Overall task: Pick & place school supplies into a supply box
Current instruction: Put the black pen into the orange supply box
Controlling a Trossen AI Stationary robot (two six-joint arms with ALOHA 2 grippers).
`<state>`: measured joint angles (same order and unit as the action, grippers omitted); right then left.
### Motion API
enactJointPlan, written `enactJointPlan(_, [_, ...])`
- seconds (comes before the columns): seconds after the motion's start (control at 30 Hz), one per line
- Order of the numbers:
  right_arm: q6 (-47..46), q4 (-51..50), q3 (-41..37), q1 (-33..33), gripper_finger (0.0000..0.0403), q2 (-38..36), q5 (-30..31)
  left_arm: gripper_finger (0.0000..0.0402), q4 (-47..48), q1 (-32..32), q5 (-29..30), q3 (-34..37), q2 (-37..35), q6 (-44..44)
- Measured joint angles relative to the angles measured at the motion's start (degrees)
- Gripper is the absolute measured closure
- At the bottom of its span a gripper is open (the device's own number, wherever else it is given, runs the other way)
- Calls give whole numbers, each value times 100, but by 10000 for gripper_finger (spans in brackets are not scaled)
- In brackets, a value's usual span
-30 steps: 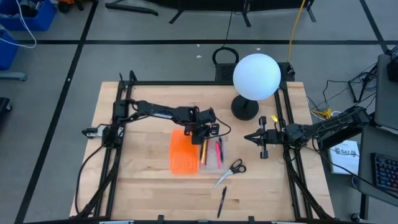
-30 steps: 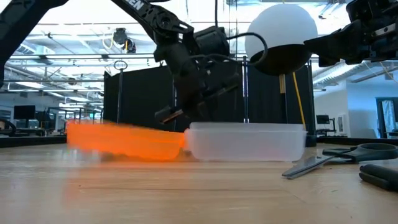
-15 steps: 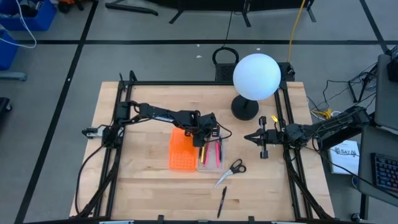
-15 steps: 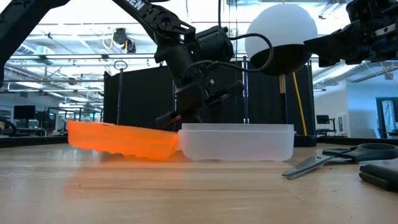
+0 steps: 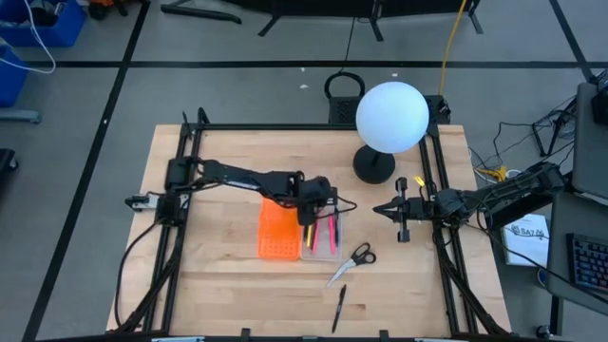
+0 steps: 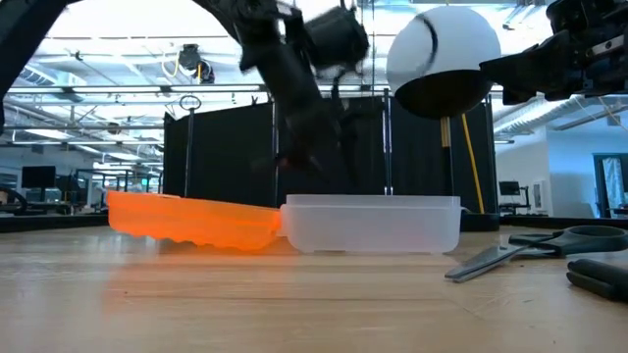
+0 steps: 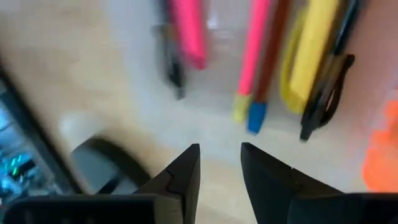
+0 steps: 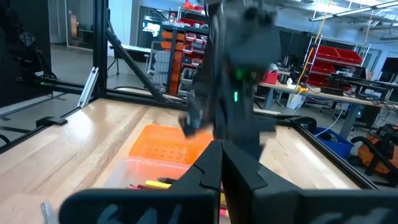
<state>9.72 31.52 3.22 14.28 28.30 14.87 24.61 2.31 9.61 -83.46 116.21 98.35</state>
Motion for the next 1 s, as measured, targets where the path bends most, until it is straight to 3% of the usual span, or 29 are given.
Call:
enactJointPlan(0.13, [-2, -25, 0, 0, 403, 1, -16, 299, 923, -92, -116, -13, -720, -461])
enactJointPlan(0.27, [-4, -47, 0, 2, 403, -1, -28, 366, 1678, 280, -751, 55, -1646, -1632])
enactJointPlan(0.33, [-49, -45, 0, 2, 403, -1, -26, 391, 1747, 711, -1296, 338, -2180, -2346])
enactJointPlan(0.4, [-66, -45, 0, 2, 403, -1, -26, 394, 1435, 1117, -2319, 960, -2717, -2829])
enactJointPlan(0.5, [-99, -41, -2, 2, 403, -1, -24, 398, 223, 1419, -3693, 2374, -3532, -3262])
enactJointPlan(0.57, [-142, -41, 0, 2, 403, 1, -24, 398, -903, 1452, -4071, 3337, -4001, -3641])
enactJointPlan(0.77, [-338, -58, -1, 2, 403, 10, -22, 399, -4316, 1148, -3896, 5712, -5000, -5999])
enactJointPlan(0.9, [-309, -62, 0, 2, 403, 36, -22, 400, -5349, 1063, -3610, 6777, -5579, -5833])
enactJointPlan(1.0, [-256, -23, 0, 0, 403, 58, 9, 400, -6822, 1167, -3493, 7382, -5714, -6152])
